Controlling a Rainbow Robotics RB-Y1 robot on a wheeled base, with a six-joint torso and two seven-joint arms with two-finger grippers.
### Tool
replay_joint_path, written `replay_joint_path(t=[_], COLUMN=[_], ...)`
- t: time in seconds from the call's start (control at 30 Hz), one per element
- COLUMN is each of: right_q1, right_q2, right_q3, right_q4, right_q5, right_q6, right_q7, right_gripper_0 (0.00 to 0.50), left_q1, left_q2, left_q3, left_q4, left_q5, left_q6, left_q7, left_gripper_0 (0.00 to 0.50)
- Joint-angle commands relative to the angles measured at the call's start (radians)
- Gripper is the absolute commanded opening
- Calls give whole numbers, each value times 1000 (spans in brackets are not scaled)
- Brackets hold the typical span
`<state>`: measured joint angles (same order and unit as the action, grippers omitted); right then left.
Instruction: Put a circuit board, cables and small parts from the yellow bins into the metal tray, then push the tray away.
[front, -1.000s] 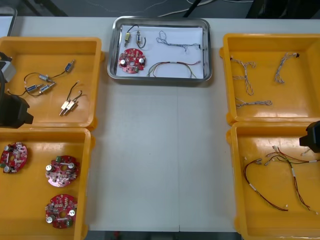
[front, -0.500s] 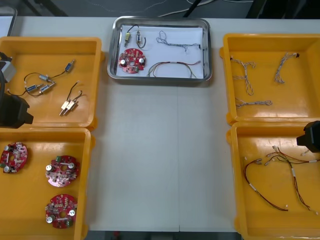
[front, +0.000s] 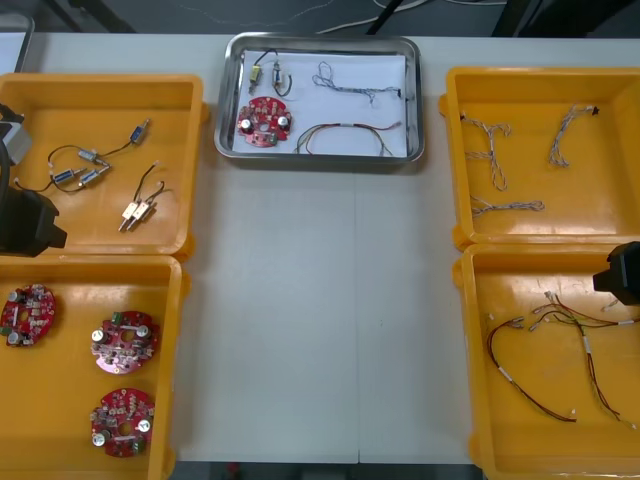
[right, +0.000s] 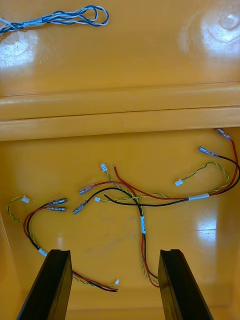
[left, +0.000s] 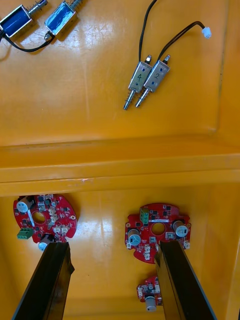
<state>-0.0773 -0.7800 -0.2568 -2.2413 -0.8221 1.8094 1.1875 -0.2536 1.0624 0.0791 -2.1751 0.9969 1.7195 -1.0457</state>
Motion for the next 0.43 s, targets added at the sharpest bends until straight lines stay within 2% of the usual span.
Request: replay_joint_path(t=[0.03,0.43], right_q1=[13,13], right_q2=[10,10], right_q3=[7,7], right_q4=[-9,-9], right_q5=[-6,-6], right_q6=[-8,-8], right_q7=[15,15], right_gripper_0=[500,500], left_q1=[16,16], left_q2=[45,45], left_q3=[33,33], left_q4=[-25,-25], left_q5=[5,5], left_q6=[-5,-5], left_q7=[-11,-11], left_gripper_0=[500,500])
